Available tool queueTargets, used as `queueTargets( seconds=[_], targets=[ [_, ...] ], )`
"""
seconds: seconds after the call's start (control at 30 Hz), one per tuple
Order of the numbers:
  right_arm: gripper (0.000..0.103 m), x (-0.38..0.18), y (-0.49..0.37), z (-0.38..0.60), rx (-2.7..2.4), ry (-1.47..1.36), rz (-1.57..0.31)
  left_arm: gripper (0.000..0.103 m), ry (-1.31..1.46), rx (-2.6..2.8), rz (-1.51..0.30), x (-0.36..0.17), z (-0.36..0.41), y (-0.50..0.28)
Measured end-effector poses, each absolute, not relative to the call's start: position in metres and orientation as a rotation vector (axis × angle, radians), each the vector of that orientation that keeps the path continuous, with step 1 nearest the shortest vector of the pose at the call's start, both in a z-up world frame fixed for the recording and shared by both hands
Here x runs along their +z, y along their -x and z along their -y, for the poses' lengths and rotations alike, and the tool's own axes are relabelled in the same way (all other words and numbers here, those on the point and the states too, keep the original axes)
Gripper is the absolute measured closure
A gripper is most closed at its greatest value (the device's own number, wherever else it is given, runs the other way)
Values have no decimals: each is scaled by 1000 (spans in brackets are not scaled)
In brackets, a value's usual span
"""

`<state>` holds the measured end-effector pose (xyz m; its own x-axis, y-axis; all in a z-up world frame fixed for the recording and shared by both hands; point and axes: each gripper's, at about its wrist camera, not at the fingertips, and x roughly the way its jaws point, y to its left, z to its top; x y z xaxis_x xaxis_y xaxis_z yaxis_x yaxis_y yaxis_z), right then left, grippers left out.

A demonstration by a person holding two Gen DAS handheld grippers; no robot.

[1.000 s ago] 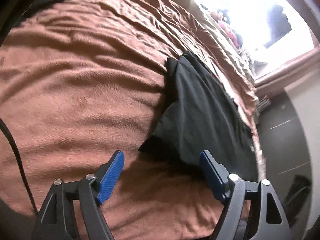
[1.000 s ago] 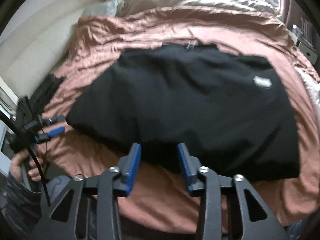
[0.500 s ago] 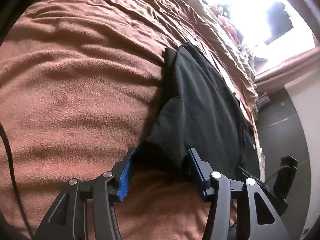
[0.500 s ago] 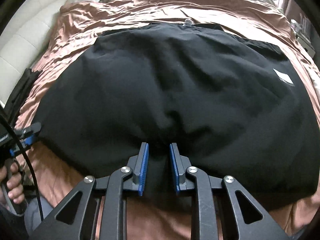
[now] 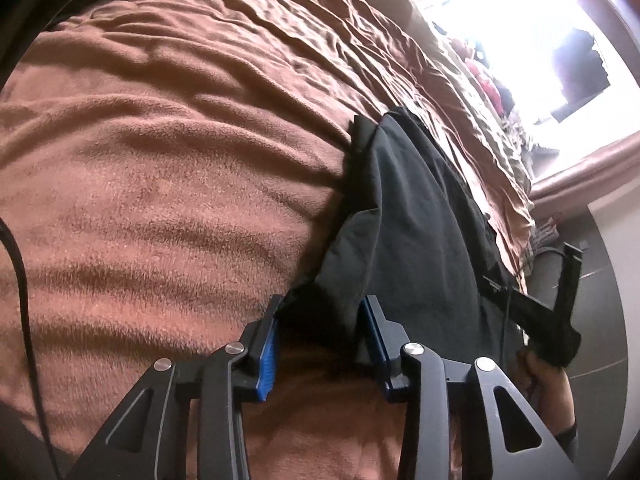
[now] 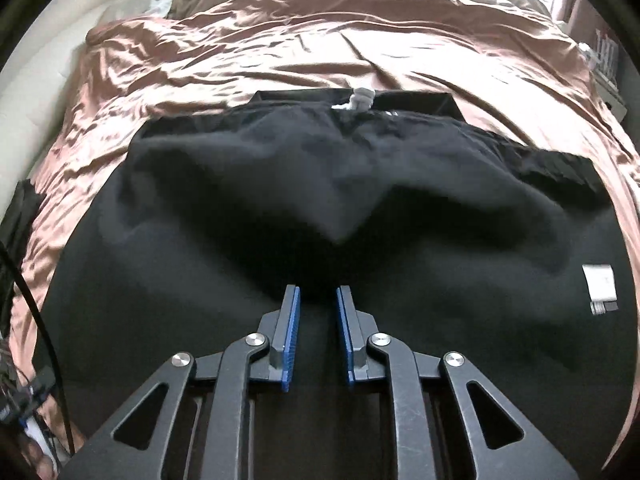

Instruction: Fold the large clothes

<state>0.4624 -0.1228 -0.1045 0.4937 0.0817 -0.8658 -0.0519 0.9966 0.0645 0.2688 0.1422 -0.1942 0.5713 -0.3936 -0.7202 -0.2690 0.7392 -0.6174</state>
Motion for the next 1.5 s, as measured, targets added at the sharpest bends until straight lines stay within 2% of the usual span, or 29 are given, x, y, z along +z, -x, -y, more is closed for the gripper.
queueTargets(
  seconds=[0.07,0.33,0.37,0.4,0.43,0.5,0.8,0.87,0.9,0.97,1.13,1.23,1.5],
  targets=[
    [93,-108,-473,121,74,-32,-1054,63,783,-86,-985,-194,-144,-270],
    [93,-107,-503,126,60,-67,-1050,62,874,-98,-997,-186,-153,-262],
    [93,-104,-503,127,115,-42,-1073,60,880,-97,-1000,-186,-154,-262],
    [93,-101,-499,128,140,-43,-1076,52,889,-100,-1011,-188,-155,-263],
    [93,-96,-494,130,160,-59,-1069,40,901,-108,-1025,-190,-155,-265],
    [93,-88,-479,136,176,-92,-1040,30,919,-138,-1045,-194,-155,-270],
    [90,-85,-396,183,293,-271,-977,30,991,-120,-1071,-203,-155,-287],
    [90,-88,-381,190,339,-297,-987,33,1001,-123,-1074,-206,-152,-291],
    [90,-89,-371,196,355,-317,-987,41,1004,-119,-1084,-208,-151,-291],
    [90,-91,-358,202,370,-328,-984,46,992,-110,-1086,-209,-146,-291],
    [90,-92,-326,205,376,-271,-975,79,974,-89,-1065,-199,-146,-285],
    [90,-98,-316,202,384,-229,-987,89,936,-99,-1039,-182,-140,-284],
    [90,-99,-319,209,343,-258,-986,92,830,-184,-929,-117,-116,-283]
  ],
)
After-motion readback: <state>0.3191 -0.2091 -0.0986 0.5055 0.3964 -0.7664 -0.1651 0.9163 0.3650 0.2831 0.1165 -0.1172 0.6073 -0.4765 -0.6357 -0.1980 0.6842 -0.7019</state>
